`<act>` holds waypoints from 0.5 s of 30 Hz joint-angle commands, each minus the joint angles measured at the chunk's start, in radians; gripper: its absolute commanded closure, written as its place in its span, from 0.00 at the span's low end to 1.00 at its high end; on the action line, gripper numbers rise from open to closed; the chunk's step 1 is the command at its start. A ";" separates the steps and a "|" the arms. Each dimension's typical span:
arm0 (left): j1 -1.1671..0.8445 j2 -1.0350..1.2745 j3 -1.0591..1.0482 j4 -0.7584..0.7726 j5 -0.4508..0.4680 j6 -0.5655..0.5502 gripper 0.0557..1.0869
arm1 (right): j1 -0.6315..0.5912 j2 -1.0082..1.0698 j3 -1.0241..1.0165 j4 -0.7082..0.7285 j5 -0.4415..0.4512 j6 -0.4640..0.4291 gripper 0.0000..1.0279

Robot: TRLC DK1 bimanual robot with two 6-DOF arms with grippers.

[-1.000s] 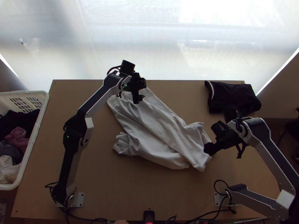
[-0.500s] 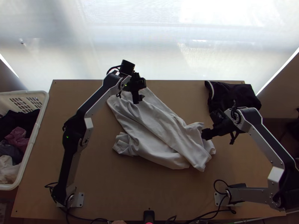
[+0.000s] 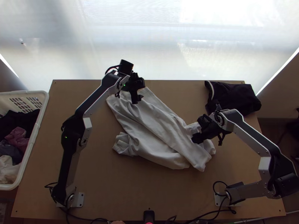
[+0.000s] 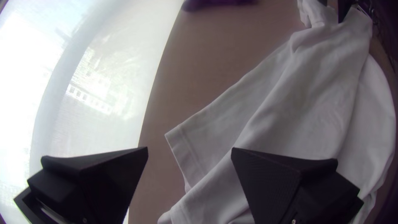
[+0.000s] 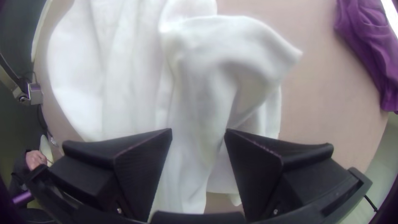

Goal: Fold the t-shirt

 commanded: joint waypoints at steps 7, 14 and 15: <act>0.005 -0.003 -0.007 0.000 0.000 0.004 0.05 | 0.031 -0.036 -0.104 0.003 -0.014 -0.024 0.81; -0.001 0.012 -0.007 0.002 0.000 0.000 0.05 | 0.022 -0.122 -0.099 -0.051 -0.019 -0.041 0.97; -0.002 0.015 -0.007 0.004 0.000 -0.008 0.05 | 0.024 -0.139 -0.102 -0.065 -0.020 -0.041 0.97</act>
